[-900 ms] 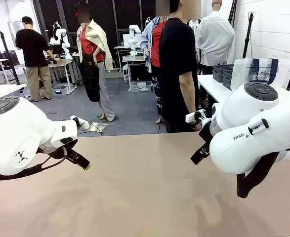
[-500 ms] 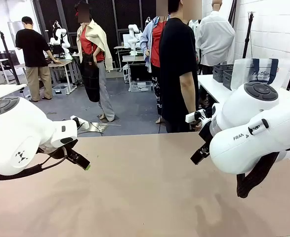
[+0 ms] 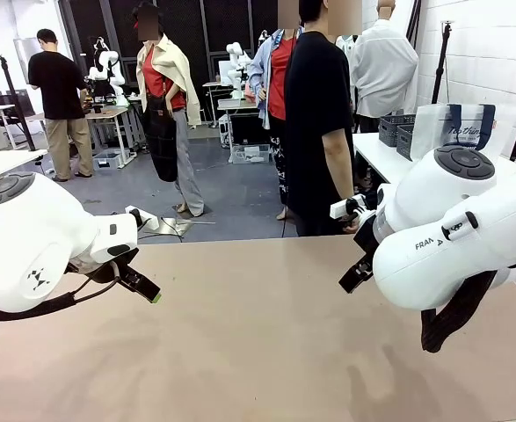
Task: Transfer purchased items from the store into the shopping bag.
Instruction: Open the Reusable shopping bag in the center of the table.
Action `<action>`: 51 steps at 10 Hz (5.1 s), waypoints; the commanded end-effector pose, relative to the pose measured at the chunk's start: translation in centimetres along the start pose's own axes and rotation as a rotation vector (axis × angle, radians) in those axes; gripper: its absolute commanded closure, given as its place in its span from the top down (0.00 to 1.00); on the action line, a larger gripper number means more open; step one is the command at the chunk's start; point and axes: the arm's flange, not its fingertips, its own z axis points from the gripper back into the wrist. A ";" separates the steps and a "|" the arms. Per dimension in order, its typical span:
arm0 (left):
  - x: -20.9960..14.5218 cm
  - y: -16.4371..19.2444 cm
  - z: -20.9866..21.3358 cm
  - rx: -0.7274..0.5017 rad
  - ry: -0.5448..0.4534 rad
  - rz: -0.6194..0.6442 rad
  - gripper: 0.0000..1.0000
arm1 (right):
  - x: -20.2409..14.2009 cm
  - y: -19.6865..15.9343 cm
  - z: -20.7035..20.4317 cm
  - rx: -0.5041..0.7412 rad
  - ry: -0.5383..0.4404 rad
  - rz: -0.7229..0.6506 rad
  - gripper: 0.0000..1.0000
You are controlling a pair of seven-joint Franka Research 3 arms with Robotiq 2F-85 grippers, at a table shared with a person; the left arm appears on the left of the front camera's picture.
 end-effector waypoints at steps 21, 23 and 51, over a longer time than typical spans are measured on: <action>0.0 0.0 0.0 0.000 0.000 0.001 1.00 | 0.0 0.0 0.0 0.000 0.000 0.000 1.00; 0.0 0.0 0.0 0.000 0.000 0.001 1.00 | 0.0 0.0 0.0 0.000 0.000 0.000 1.00; 0.0 0.0 0.0 0.000 0.000 0.001 1.00 | 0.0 0.0 0.0 0.000 0.000 0.000 1.00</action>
